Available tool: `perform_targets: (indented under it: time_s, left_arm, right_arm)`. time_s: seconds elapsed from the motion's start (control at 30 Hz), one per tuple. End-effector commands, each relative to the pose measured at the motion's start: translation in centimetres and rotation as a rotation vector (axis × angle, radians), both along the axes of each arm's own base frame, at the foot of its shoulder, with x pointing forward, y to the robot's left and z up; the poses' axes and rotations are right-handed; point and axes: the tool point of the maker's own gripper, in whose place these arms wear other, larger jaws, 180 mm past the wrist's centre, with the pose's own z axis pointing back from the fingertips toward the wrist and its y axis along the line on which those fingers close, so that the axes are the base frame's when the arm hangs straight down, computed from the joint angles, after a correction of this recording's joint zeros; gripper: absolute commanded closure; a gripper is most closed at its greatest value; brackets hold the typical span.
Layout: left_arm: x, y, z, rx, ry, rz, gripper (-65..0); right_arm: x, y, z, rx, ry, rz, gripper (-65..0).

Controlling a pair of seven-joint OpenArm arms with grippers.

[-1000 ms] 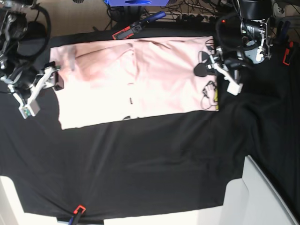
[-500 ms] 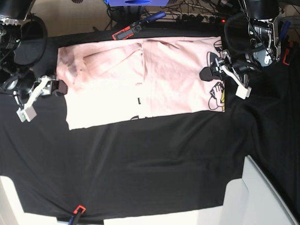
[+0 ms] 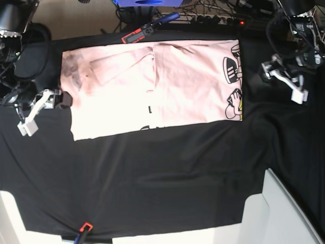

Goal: Fold the T-shirt properly
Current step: 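Open the left gripper and raise it away from the shirt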

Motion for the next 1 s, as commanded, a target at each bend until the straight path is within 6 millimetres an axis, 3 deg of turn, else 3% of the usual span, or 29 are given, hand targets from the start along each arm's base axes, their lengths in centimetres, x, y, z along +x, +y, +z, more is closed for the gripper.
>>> perform_targets:
  time_s: [0.0,0.1,0.3,0.53,0.8,0.97]
  left_arm:
    - [0.7,1.2,1.5,0.029,-0.033,0.0,-53.2]
    - [1.1,2.4,3.3,0.073,-0.059,-0.005,-55.3]
    - [0.8,4.5,6.5,0.171,-0.125,0.019,-55.3]
    - [-0.5,6.1,6.9,0.195,-0.119,0.069,-55.3]
    - [-0.9,7.1,7.4,0.209,-0.127,0.098,-55.1]
    - [-1.4,7.3,7.4,0.216,-0.116,0.095,-55.1]
  right_arm:
    - [1.4,-0.4,1.3,-0.002,-0.054,0.004,-41.9]
    - [1.9,0.0,1.2,0.002,-0.085,0.076,-42.2]
    - [1.6,-1.6,-1.9,0.055,0.026,0.028,-42.5]
    - [1.5,-2.1,-2.3,0.055,0.044,0.018,-42.4]
    - [1.3,0.4,-2.8,0.11,0.049,0.024,-42.4]
    - [1.3,0.6,-2.9,0.114,0.052,0.024,-42.4]
